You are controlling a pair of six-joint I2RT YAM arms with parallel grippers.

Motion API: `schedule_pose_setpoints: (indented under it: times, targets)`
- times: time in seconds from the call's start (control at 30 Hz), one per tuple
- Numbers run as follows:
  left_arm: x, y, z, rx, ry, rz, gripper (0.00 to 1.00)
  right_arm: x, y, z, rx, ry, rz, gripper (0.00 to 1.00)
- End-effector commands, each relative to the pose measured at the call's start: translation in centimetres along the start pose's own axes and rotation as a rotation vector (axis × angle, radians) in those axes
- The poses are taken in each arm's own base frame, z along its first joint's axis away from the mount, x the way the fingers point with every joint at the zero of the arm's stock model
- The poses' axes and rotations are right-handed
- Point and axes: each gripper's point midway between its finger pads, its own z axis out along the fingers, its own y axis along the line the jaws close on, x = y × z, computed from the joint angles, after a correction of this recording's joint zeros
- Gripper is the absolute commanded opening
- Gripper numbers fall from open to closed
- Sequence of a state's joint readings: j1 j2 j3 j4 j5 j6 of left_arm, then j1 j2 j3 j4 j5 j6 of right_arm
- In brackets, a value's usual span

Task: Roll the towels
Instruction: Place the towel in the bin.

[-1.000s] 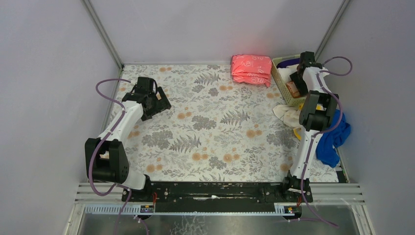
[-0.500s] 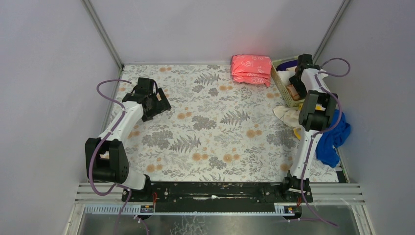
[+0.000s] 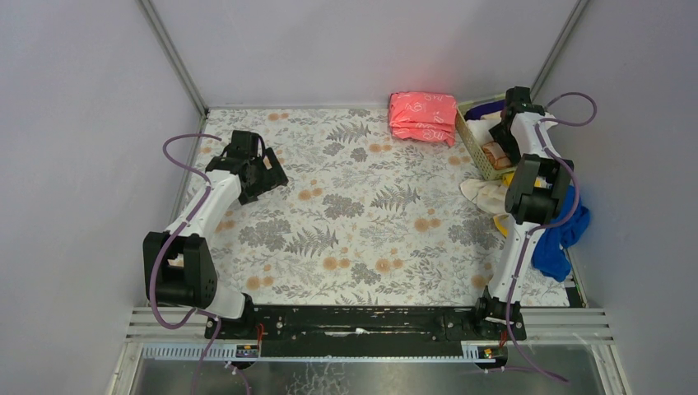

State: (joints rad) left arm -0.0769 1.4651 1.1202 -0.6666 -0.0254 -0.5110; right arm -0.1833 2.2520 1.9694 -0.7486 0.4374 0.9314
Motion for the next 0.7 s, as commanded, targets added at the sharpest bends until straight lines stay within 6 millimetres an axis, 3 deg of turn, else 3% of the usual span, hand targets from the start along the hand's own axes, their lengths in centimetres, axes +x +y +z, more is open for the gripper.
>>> schedule_pose_setpoints:
  times: [0.0,0.17,0.37,0.47,0.67]
  targets:
    - [-0.4,-0.1,-0.3,0.017,-0.017,0.01,0.92,-3.2,0.0,-3.7,-0.032,-0.087,0.023,1.0]
    - [-0.4,-0.1,-0.4,0.021,-0.019,0.01,0.92,-3.6,0.1,-4.2,-0.053,-0.098,-0.008,1.0]
    - [-0.5,0.0,-0.5,0.018,-0.026,0.011,0.92,-2.6,-0.3,-4.1,-0.052,-0.059,-0.018,1.0]
    - [-0.6,-0.2,-0.6,0.024,-0.028,0.012,0.92,-3.7,-0.4,-5.8,-0.085,-0.098,-0.027,0.99]
    - [-1.1,-0.8,-1.6,0.06,-0.054,0.027,0.93,-6.3,-2.7,-11.6,-0.142,-0.182,-0.13,0.99]
